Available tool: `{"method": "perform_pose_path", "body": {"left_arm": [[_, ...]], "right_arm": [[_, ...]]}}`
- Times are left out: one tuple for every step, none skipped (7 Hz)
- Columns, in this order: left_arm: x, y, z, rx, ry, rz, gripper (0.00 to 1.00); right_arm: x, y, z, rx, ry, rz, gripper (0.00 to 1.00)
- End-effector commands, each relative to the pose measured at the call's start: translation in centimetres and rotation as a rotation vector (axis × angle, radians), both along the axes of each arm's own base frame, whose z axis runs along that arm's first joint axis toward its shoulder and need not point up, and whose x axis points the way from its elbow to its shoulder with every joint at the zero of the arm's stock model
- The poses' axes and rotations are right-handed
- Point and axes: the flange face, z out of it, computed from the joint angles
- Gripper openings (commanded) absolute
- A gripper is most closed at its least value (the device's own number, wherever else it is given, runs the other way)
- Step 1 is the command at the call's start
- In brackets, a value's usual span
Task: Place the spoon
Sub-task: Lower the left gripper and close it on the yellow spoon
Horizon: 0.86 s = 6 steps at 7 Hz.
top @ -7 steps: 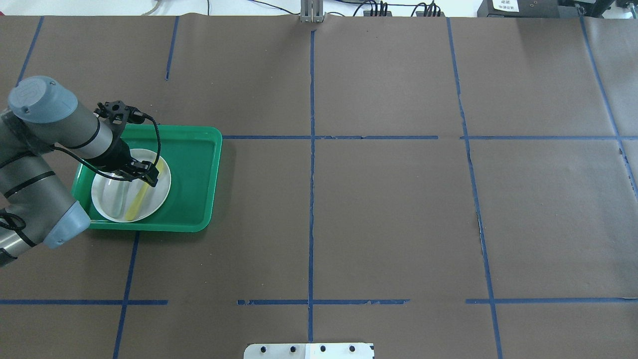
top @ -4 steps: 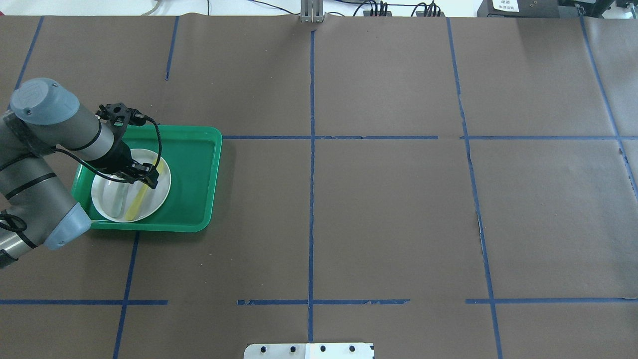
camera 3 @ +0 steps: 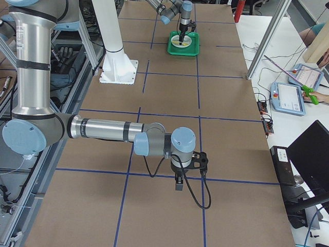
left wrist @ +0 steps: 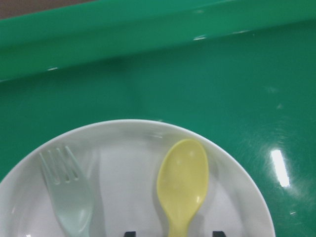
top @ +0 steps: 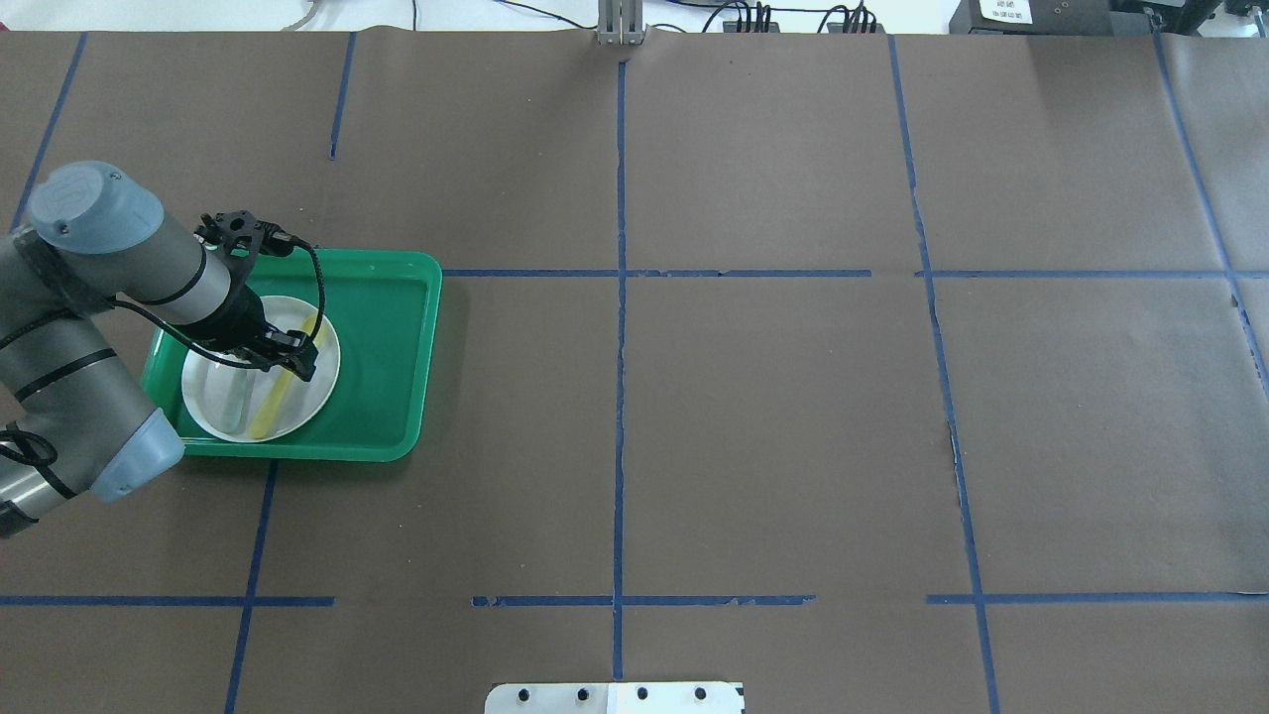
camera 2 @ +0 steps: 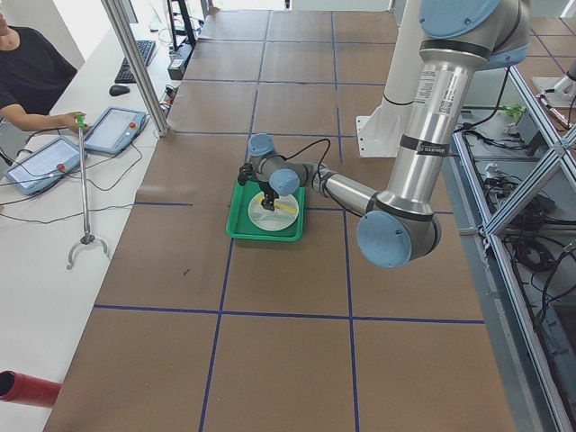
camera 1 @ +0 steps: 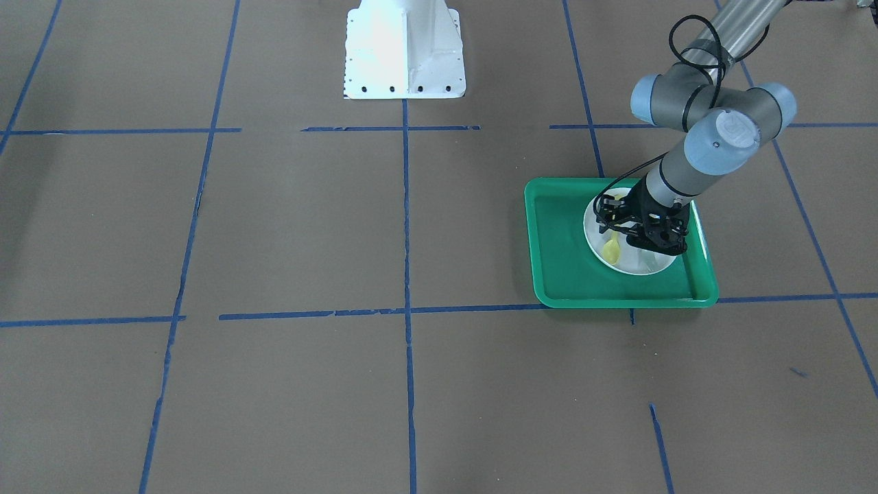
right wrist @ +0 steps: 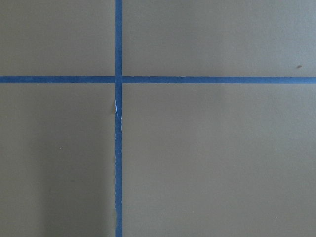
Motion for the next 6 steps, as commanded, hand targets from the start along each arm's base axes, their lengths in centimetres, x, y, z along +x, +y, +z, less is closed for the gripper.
{"method": "perform_pose_path", "body": {"left_arm": [[0.54,0.47,0.13,-0.001,-0.002,0.011,0.59],[0.54,0.47,0.15,-0.002,-0.003,0.012,0.49],[0.54,0.5,0.06,-0.003,-0.001,0.011,0.31],[0.47,0.56,0.25,-0.009,-0.003,0.008,0.11],[0.39,0.64,0.18,-0.023,-0.018,0.009,0.0],[0.35,0.66,0.23,-0.03,-0.028,0.01,0.0]], "right_arm": [[0.0,0.0,-0.01,0.0,0.0,0.0,1.0],[0.0,0.0,-0.01,0.0,0.0,0.0,1.0],[0.0,0.0,-0.01,0.0,0.0,0.0,1.0],[0.0,0.0,-0.01,0.0,0.0,0.0,1.0],[0.0,0.0,-0.01,0.0,0.0,0.0,1.0],[0.0,0.0,-0.01,0.0,0.0,0.0,1.0]]}}
